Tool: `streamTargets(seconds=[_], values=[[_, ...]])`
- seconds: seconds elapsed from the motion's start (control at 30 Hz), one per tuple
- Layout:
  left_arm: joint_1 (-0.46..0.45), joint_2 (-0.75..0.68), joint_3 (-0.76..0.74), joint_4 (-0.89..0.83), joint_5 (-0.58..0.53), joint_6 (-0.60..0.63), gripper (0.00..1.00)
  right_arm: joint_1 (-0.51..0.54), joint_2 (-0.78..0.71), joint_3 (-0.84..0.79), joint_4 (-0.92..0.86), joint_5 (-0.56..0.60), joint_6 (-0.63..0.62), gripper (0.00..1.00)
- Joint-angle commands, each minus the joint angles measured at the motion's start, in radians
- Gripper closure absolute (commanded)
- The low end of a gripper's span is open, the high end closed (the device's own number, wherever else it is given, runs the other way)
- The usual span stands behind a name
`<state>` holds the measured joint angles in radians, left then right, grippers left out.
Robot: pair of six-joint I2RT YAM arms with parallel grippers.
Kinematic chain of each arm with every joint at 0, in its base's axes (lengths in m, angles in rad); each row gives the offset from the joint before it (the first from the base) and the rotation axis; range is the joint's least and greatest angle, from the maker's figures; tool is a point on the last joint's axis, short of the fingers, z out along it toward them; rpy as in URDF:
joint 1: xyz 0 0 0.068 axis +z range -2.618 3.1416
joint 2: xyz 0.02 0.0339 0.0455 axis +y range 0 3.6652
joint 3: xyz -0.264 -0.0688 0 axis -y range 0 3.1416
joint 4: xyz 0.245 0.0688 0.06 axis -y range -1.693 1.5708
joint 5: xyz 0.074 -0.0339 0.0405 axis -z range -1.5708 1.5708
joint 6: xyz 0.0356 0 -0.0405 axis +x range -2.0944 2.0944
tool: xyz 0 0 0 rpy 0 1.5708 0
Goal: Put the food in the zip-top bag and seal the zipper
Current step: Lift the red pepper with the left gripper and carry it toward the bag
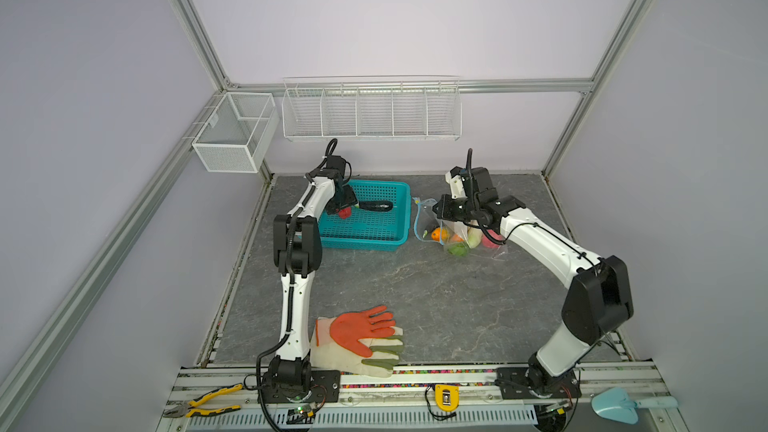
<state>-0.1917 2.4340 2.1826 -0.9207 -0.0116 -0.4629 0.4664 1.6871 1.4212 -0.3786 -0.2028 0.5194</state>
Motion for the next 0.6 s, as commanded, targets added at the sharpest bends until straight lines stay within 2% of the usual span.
streamTargets(seconds=[0.0,0.23,0.57], values=[[0.002,0.020,0.033,-0.021,-0.018,-0.003,0.35,-0.002,0.000,0.020,-0.013,0.008,-0.016,0.93],[0.002,-0.006,-0.001,-0.019,-0.014,-0.009,0.44,-0.001,0.000,0.025,-0.014,0.009,-0.015,0.93],[0.000,-0.179,-0.206,0.052,0.007,-0.020,0.52,-0.002,0.003,0.032,-0.014,0.009,-0.016,0.93]])
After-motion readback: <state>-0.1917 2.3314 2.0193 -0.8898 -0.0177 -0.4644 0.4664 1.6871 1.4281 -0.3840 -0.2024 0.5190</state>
